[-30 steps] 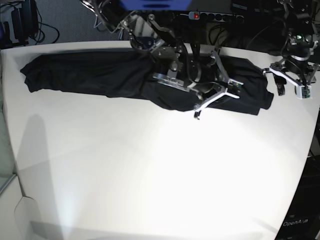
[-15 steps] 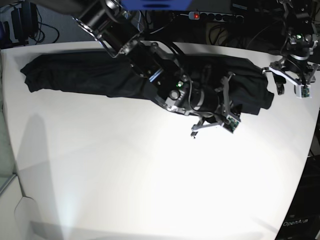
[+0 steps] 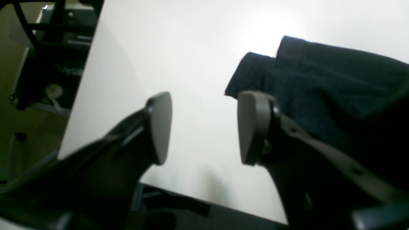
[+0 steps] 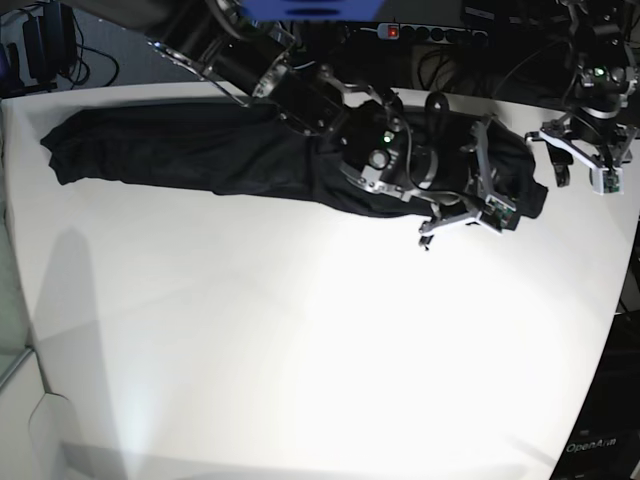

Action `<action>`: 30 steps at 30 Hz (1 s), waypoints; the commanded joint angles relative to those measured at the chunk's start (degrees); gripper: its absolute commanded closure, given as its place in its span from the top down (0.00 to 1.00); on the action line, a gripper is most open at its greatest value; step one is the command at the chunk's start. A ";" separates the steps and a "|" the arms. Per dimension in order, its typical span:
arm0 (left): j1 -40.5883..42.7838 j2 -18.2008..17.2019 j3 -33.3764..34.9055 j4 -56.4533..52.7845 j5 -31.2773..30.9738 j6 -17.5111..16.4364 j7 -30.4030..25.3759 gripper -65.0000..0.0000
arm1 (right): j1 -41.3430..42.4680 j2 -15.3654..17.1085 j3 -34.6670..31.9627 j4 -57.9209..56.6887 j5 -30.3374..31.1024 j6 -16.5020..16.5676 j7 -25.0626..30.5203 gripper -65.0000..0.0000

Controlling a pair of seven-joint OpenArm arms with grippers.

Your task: Fold the T-shirt properly

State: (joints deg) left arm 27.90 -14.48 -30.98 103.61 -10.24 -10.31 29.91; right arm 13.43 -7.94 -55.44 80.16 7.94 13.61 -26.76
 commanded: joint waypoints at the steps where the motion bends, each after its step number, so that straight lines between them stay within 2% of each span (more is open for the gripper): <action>1: 0.19 -0.95 -0.36 0.96 1.05 0.24 -1.30 0.50 | 0.94 -1.06 0.01 1.11 0.45 -0.81 1.84 0.01; 5: -0.16 -0.68 -0.36 1.31 5.89 0.24 -1.30 0.50 | 2.00 -1.06 -0.96 1.03 0.45 -1.87 2.02 0.02; 10: -0.08 -0.60 -2.73 1.49 6.50 0.15 -1.30 0.50 | 2.35 -1.06 -2.36 0.67 1.07 -2.66 4.04 0.03; 17: -0.16 -0.60 -4.31 1.40 6.50 0.15 -1.30 0.50 | 6.66 -1.06 -2.36 -7.33 13.20 -3.01 7.82 0.03; 20: -0.08 -0.60 -4.31 1.40 6.24 0.15 -1.30 0.50 | 7.54 -1.06 -2.36 -9.61 16.19 -3.01 9.58 0.03; 26: -0.34 -0.60 -4.14 1.22 6.24 0.15 -1.30 0.50 | 7.80 -1.06 -3.94 -10.40 16.45 -3.28 11.69 0.03; 30: -0.34 -0.60 -4.14 1.40 6.24 0.15 -1.30 0.50 | 7.80 -1.06 -6.41 -10.40 16.45 -6.44 11.86 0.03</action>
State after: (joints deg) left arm 27.62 -14.28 -34.79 103.94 -3.88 -10.57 29.80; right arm 19.97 -7.94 -62.17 68.73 23.94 7.77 -16.47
